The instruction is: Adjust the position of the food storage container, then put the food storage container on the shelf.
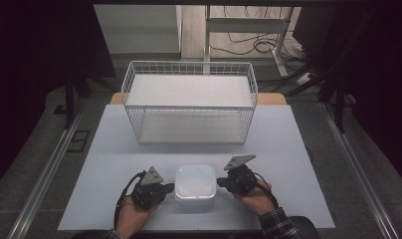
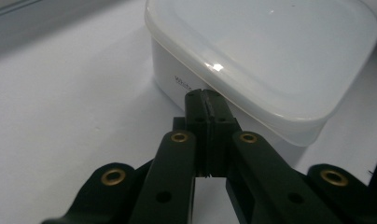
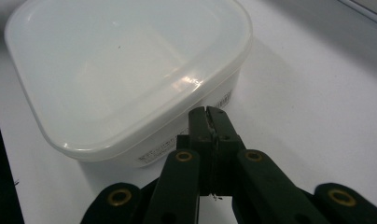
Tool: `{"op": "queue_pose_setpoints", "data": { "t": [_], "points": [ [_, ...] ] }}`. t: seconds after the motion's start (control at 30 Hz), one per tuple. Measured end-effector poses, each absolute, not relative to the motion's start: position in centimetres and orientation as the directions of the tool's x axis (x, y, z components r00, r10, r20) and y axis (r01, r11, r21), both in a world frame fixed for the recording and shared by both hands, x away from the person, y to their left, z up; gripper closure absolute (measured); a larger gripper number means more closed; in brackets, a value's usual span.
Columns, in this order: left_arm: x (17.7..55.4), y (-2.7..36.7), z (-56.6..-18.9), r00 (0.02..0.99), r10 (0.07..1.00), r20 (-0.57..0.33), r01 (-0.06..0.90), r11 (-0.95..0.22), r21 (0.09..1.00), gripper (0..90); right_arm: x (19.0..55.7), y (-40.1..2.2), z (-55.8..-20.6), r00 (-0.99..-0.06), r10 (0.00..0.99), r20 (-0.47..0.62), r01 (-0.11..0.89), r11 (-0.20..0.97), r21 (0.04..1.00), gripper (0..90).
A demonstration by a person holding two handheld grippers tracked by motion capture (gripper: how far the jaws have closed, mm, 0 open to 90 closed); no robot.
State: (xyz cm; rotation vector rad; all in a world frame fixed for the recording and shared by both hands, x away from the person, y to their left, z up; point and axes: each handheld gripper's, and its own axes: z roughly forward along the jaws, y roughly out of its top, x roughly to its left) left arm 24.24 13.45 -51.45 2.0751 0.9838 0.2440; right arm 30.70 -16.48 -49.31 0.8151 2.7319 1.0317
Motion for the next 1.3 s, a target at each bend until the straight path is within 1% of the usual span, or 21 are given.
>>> {"op": "queue_pose_setpoints", "data": {
  "t": [0.1, 0.13, 0.2, 0.23, 0.27, 0.3, 0.33, 0.37, 0.4, 0.43, 0.47, 0.5, 0.53, 0.63, 0.67, 0.73, 0.8, 0.97, 1.03, 1.2, 1.3],
  "points": [
    [24.2, 14.6, -51.3, 0.658, 0.736, -0.156, 0.567, -0.350, 0.746, 89.8, 30.5, -17.1, -49.4, -0.841, 0.534, 0.084, 0.447, 0.599, 0.665, 89.0],
    [24.2, 15.0, -51.2, 0.647, 0.745, -0.163, 0.571, -0.332, 0.750, 87.4, 30.3, -17.4, -49.4, -0.834, 0.546, 0.075, 0.446, 0.589, 0.674, 88.8],
    [24.1, 15.4, -51.2, 0.639, 0.750, -0.171, 0.573, -0.315, 0.757, 79.3, 30.0, -18.1, -49.4, -0.824, 0.561, 0.077, 0.451, 0.568, 0.689, 86.3],
    [24.0, 15.7, -51.1, 0.636, 0.752, -0.172, 0.571, -0.309, 0.761, 79.3, 30.0, -18.1, -49.4, -0.824, 0.561, 0.077, 0.451, 0.568, 0.689, 86.3],
    [23.6, 16.3, -51.0, 0.628, 0.763, -0.156, 0.559, -0.302, 0.772, 69.7, 29.7, -18.8, -49.2, -0.821, 0.568, 0.053, 0.434, 0.562, 0.704, 82.7],
    [23.6, 16.3, -51.0, 0.628, 0.763, -0.156, 0.559, -0.302, 0.772, 64.9, 29.7, -18.8, -49.2, -0.821, 0.568, 0.053, 0.434, 0.562, 0.704, 82.7],
    [23.5, 16.5, -51.0, 0.624, 0.768, -0.143, 0.554, -0.307, 0.774, 64.9, 29.5, -19.3, -49.1, -0.817, 0.574, 0.046, 0.428, 0.553, 0.715, 80.8],
    [23.3, 16.7, -51.0, 0.619, 0.774, -0.133, 0.552, -0.308, 0.775, 60.9, 29.4, -19.7, -49.0, -0.813, 0.580, 0.050, 0.429, 0.540, 0.724, 78.0],
    [23.2, 16.9, -51.0, 0.616, 0.778, -0.126, 0.551, -0.311, 0.775, 50.9, 29.2, -20.3, -49.0, -0.804, 0.591, 0.060, 0.431, 0.512, 0.743, 69.6],
    [23.2, 17.1, -51.1, 0.612, 0.782, -0.118, 0.550, -0.313, 0.774, 50.9, 29.2, -20.3, -49.0, -0.804, 0.591, 0.060, 0.431, 0.512, 0.743, 69.6],
    [23.1, 17.2, -51.2, 0.606, 0.787, -0.114, 0.552, -0.313, 0.773, 46.8, 29.1, -20.5, -49.0, -0.800, 0.597, 0.063, 0.436, 0.505, 0.745, 63.1],
    [23.2, 17.4, -51.4, 0.606, 0.788, -0.114, 0.550, -0.311, 0.775, 41.3, 29.0, -20.7, -49.1, -0.797, 0.601, 0.059, 0.435, 0.503, 0.747, 53.2],
    [23.3, 17.5, -51.8, 0.611, 0.783, -0.116, 0.552, -0.317, 0.771, 30.8, 29.0, -20.8, -49.7, -0.792, 0.609, 0.049, 0.432, 0.501, 0.750, 38.3],
    [23.4, 17.4, -52.2, 0.616, 0.779, -0.117, 0.553, -0.322, 0.769, 18.6, 29.1, -21.1, -50.6, -0.785, 0.616, 0.066, 0.451, 0.496, 0.742, 23.8],
    [23.4, 17.3, -52.2, 0.618, 0.778, -0.111, 0.551, -0.328, 0.767, 18.6, 29.1, -21.1, -50.6, -0.785, 0.616, 0.066, 0.451, 0.496, 0.742, 23.8],
    [23.4, 16.9, -52.4, 0.620, 0.781, -0.076, 0.531, -0.347, 0.773, 7.4, 29.2, -21.0, -50.8, -0.780, 0.622, 0.066, 0.453, 0.488, 0.746, 13.8],
    [23.5, 16.8, -52.6, 0.619, 0.783, -0.063, 0.526, -0.355, 0.773, 5.3, 29.1, -20.9, -50.7, -0.779, 0.623, 0.066, 0.446, 0.478, 0.756, 10.8],
    [23.7, 17.3, -52.7, 0.632, 0.768, -0.099, 0.509, -0.315, 0.801, 3.6, 29.1, -20.9, -50.5, -0.776, 0.627, 0.071, 0.446, 0.466, 0.764, 6.9],
    [23.7, 17.3, -52.7, 0.632, 0.768, -0.099, 0.508, -0.314, 0.802, 3.9, 29.0, -20.9, -50.5, -0.777, 0.625, 0.071, 0.444, 0.465, 0.766, 6.5],
    [23.8, 17.3, -52.3, 0.650, 0.740, -0.172, 0.537, -0.288, 0.793, 5.6, 29.0, -21.1, -50.0, -0.780, 0.620, 0.084, 0.437, 0.444, 0.782, 5.9],
    [23.7, 17.0, -52.2, 0.659, 0.734, -0.167, 0.534, -0.300, 0.791, 5.4, 29.0, -21.1, -49.8, -0.780, 0.620, 0.090, 0.433, 0.429, 0.793, 6.0]
  ]
}}
